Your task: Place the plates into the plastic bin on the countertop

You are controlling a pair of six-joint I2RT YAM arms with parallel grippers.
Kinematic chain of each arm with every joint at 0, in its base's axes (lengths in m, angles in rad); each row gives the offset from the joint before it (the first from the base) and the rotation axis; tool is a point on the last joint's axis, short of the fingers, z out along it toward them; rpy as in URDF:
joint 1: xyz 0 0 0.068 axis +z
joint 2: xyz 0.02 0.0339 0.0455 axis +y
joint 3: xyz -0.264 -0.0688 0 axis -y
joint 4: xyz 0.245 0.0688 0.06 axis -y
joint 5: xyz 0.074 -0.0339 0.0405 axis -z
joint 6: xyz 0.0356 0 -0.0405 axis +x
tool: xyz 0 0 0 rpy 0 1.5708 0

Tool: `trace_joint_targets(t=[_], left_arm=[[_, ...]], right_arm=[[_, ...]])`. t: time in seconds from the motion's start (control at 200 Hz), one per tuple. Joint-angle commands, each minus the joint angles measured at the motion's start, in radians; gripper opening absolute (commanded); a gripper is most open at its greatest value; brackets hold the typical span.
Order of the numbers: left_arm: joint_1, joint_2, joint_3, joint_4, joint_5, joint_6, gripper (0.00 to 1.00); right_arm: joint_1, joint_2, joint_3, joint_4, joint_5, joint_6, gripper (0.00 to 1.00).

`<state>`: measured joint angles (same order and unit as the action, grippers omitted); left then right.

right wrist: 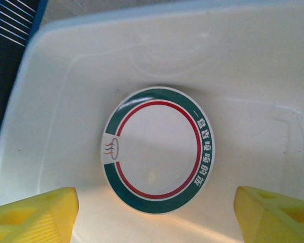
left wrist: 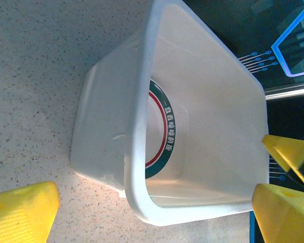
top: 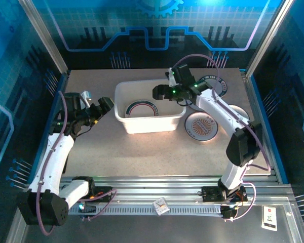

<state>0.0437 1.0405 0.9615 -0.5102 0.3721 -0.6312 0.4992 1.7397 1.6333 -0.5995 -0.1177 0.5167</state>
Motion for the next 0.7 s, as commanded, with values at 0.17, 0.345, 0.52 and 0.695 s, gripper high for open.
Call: trace_joint_targets(t=[0.17, 0.345, 0.52, 0.695], left_arm=[[-0.025, 0.005, -0.009, 0.007, 0.037, -0.018, 0.99], [-0.055, 0.019, -0.001, 0.012, 0.027, -0.018, 0.98], [-0.069, 0.011, 0.007, 0.003, 0.01, -0.009, 0.98], [-0.071, 0.004, 0.014, -0.011, -0.007, 0.007, 0.98]], right_arm=[[-0.102, -0.215, -0.139, 0.028, -0.01, 0.005, 0.8], [-0.218, -0.341, -0.275, 0.017, -0.042, 0.027, 0.8], [-0.457, -0.492, -0.546, 0.068, -0.137, 0.099, 0.78], [-0.655, -0.575, -0.722, 0.057, -0.174, 0.047, 0.74]])
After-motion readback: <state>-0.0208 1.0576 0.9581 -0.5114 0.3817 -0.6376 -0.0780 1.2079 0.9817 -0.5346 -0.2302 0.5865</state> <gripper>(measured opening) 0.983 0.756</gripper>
